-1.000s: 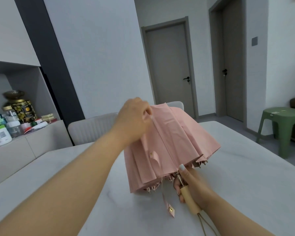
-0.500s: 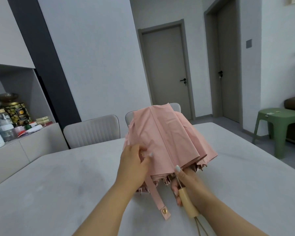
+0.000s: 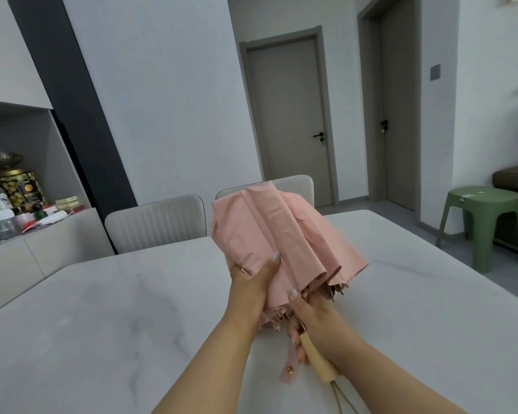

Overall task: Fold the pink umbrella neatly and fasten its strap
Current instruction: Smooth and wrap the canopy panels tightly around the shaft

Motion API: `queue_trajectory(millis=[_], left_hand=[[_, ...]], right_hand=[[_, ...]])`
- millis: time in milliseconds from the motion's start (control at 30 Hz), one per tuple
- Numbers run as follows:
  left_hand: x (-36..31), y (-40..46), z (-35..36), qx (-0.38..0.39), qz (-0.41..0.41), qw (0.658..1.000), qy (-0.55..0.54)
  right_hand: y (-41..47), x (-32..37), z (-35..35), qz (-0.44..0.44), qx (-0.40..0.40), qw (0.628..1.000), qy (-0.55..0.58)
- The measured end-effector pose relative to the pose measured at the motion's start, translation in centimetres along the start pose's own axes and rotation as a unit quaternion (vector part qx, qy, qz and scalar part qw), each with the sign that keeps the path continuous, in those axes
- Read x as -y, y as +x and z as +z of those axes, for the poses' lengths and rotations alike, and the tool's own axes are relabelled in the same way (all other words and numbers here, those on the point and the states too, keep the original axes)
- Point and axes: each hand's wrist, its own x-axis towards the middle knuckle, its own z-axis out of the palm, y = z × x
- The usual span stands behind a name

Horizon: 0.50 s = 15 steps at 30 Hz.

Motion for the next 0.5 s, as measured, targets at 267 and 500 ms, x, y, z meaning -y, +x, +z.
queue_trajectory(millis=[267, 500], left_hand=[[-0.2, -0.7, -0.5, -0.024, -0.040, 0.997, 0.067], [-5.3, -3.4, 0.7, -0.211, 0.218, 0.900, 0.312]], right_hand=[[1.4, -1.0, 0.0, -0.036, -0.108, 0.990, -0.083], [1.9, -1.0, -0.9, -0.007, -0.165, 0.985, -0.055]])
